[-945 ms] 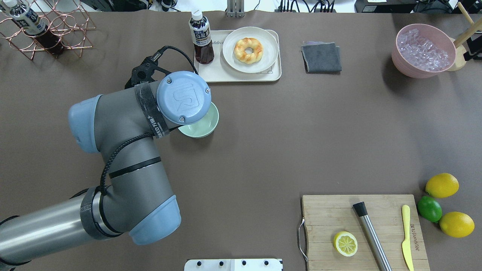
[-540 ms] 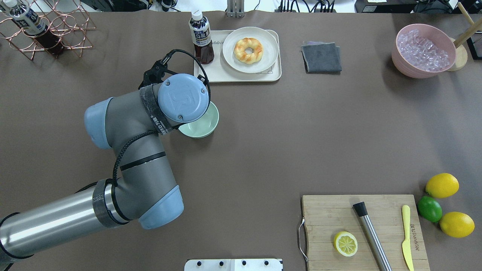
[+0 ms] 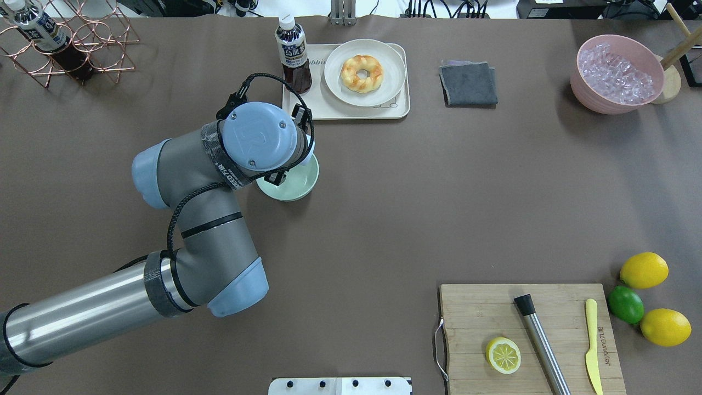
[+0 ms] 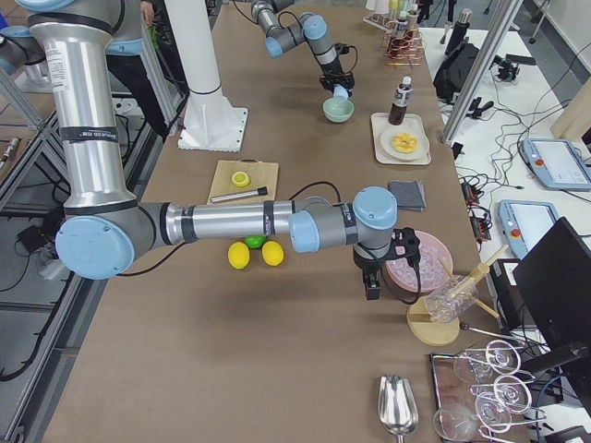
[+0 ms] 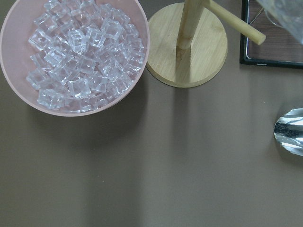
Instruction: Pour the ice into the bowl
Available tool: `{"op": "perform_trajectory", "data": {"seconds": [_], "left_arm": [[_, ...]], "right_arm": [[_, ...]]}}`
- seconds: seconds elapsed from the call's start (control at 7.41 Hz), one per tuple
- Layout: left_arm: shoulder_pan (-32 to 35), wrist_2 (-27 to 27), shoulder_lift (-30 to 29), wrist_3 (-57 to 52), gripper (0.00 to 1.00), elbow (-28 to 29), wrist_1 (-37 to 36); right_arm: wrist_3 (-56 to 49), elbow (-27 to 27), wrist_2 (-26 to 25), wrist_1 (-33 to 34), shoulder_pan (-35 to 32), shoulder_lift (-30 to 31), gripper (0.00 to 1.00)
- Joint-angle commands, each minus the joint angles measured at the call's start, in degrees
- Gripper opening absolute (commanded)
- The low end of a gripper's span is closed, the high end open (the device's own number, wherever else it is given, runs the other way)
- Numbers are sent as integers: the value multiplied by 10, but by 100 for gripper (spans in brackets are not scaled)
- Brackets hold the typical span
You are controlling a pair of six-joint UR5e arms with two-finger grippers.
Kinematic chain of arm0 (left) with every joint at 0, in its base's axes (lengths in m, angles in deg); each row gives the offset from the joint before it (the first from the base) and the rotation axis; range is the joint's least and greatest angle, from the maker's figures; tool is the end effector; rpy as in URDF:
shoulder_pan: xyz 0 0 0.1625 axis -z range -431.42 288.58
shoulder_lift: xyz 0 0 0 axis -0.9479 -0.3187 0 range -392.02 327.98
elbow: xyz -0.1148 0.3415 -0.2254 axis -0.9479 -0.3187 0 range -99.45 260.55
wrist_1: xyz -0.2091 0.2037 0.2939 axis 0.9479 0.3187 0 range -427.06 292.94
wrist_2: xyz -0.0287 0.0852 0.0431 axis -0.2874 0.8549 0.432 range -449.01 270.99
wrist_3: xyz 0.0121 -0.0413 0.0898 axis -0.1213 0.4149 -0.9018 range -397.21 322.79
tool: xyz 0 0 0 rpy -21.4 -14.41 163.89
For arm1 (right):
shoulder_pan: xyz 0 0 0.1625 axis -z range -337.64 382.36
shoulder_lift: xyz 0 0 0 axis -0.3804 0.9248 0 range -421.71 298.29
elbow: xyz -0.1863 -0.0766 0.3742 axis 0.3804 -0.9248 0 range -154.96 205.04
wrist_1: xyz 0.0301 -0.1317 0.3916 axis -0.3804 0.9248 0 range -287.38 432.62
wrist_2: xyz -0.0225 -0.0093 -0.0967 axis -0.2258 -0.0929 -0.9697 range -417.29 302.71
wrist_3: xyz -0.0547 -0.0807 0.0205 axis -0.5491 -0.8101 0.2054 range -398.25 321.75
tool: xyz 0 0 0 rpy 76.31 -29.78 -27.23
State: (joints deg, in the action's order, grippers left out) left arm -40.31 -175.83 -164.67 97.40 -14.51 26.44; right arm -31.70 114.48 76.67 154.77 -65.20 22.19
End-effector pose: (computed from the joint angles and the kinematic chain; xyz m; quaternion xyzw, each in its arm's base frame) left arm 0.5205 -0.4763 0.1695 -0.0259 0.4320 -0.5627 0.7044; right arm 0.0407 -0.5514 0.5938 0.0787 -0.3791 -0.0106 0.9220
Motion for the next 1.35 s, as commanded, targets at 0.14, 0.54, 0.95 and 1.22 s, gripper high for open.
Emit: {"op": "perform_trajectory", "data": {"seconds": [0.14,0.54,0.95,1.22], "left_arm": [[-10,-11,-9,69,64,70,159],[2,-72,-10,128,64,69,186],[-12,-80,40,182,65,73,288],[-36,-64,78,210,65,72,389]], "right_arm": [[3,-4,-4,2,0,-2,99],[25,-7,-4,5,0,-8,99],[35,-8,-4,5,2,-8,99],[39,-7,-4,5,4,-7,99]]}}
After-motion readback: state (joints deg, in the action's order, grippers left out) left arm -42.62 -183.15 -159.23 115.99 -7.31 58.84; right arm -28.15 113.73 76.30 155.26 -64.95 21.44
